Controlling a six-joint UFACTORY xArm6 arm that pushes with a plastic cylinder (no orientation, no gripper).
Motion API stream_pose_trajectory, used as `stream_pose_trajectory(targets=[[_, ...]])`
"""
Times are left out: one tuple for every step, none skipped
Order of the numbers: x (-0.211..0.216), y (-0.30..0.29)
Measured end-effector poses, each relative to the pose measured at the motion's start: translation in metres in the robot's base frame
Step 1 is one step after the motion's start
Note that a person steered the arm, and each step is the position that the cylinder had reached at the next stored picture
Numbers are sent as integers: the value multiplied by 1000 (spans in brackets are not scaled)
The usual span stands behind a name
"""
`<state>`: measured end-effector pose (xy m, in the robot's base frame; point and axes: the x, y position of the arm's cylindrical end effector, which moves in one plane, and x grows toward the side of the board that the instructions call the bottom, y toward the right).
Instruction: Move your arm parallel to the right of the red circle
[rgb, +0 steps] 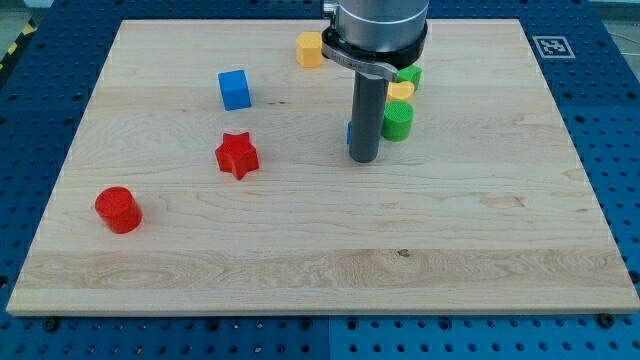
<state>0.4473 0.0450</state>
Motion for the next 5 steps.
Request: stream_pose_trajectory(targets=[[-3, -2], [-8, -2], [-9, -2], [-2, -2], [16, 2]])
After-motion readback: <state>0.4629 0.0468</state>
